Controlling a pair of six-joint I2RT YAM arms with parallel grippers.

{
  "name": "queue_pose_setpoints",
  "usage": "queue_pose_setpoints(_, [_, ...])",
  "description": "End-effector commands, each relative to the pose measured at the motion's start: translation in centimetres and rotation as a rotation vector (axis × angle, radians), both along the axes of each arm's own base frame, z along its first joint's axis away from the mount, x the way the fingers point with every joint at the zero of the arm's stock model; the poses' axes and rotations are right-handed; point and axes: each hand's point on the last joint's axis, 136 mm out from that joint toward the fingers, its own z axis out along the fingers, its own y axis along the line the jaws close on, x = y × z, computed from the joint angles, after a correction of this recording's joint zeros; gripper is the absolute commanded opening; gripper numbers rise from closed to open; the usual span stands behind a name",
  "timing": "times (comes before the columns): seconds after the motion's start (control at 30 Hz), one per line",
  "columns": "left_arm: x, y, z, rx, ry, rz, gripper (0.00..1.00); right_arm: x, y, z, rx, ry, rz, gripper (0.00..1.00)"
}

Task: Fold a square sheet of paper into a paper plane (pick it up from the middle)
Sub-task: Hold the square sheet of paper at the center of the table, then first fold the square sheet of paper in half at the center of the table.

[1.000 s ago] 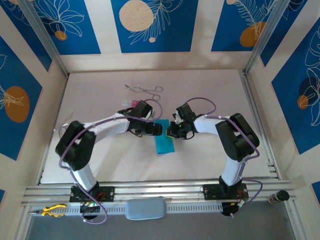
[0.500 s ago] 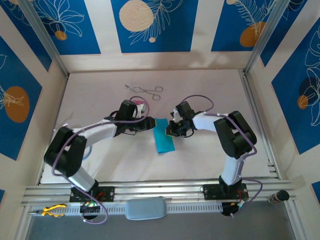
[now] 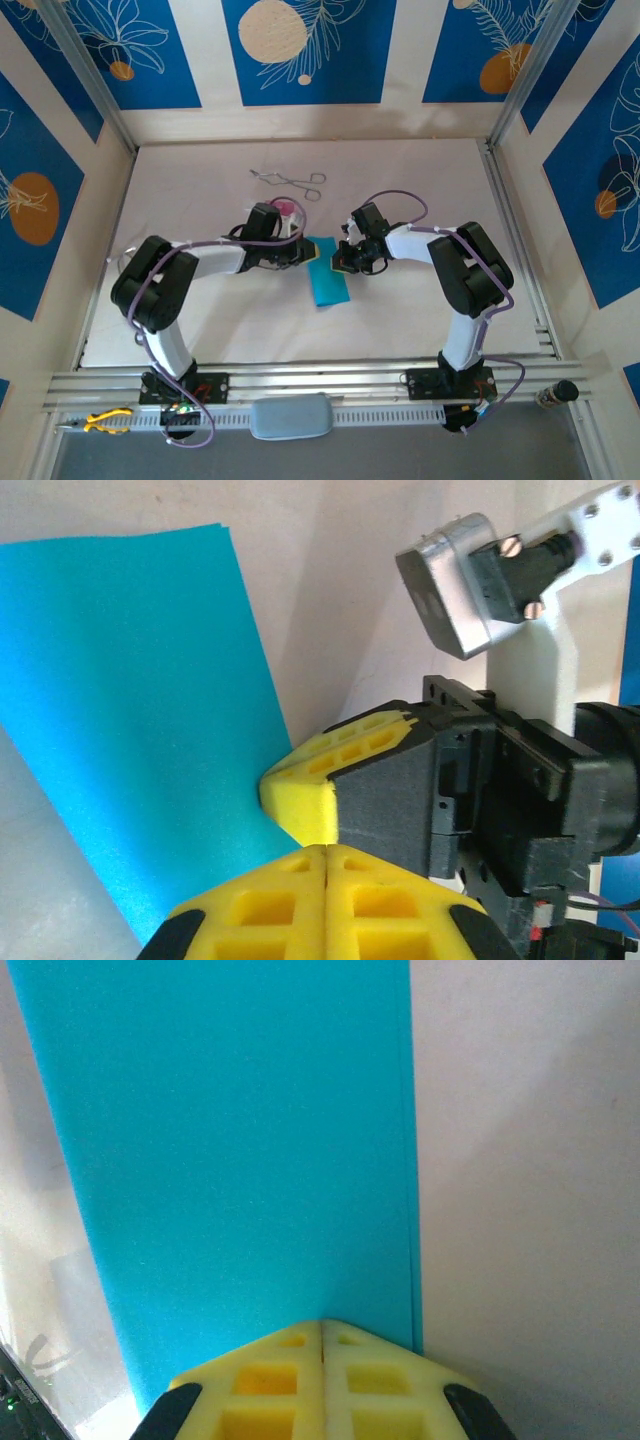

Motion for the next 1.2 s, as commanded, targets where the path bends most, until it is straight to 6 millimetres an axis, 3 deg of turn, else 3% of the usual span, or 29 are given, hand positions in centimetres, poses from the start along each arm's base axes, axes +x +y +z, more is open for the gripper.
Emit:
queue_pose_setpoints(0.0, [-0.8, -0.3, -1.3, 0.001, 0.036, -0.024, 0.0, -2.4, -2.6, -3.7, -0.141, 0.117, -0.032, 0.0])
queue_pose_setpoints(0.2, [-1.3, 0.0, -3.1, 0.046, 0.058, -0.021, 0.0, -2.8, -2.8, -4.0, -0.149, 0.125, -0.036, 0.0])
queue_pose_setpoints(0.57, [-3.3, 3.2, -8.0, 0.238, 0.111, -0.002, 0.0, -3.3, -3.2, -4.6, -0.159, 0.137, -0.05, 0.0])
queue_pose_setpoints(0.7, [-3.0, 3.3, -6.7, 0.264, 0.081, -0.014, 0.0, -3.3, -3.3, -4.6, -0.164, 0.136, -0.052, 0.0])
queue_pose_setpoints(0.93, [-2.8, 0.9, -0.9, 0.191, 0.003, -0.051, 0.03, -3.1, -3.2, -4.3, -0.163, 0.131, -0.055, 0.0])
queue_pose_setpoints(1.03, [-3.3, 0.0, -0.4, 0.169, 0.026, -0.051, 0.02, -3.1, -3.3, -4.3, -0.168, 0.129, -0.057, 0.0])
queue_pose_setpoints(1.17, [-4.0, -0.7, -1.2, 0.178, 0.059, -0.055, 0.0, -3.1, -3.2, -4.2, -0.167, 0.13, -0.056, 0.0])
